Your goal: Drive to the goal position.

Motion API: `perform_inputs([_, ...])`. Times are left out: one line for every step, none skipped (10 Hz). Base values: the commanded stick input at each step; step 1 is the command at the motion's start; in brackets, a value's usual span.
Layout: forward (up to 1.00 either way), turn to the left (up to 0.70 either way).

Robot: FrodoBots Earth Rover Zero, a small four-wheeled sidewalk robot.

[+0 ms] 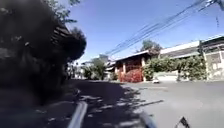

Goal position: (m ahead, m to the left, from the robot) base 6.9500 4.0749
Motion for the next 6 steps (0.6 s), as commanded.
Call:
perform_inputs([1.00, 0.00])
perform_inputs([1.00, 0.00])
perform_inputs([1.00, 0.00])
perform_inputs([1.00, 0.00])
perform_inputs([1.00, 0.00])
perform_inputs([1.00, 0.00])
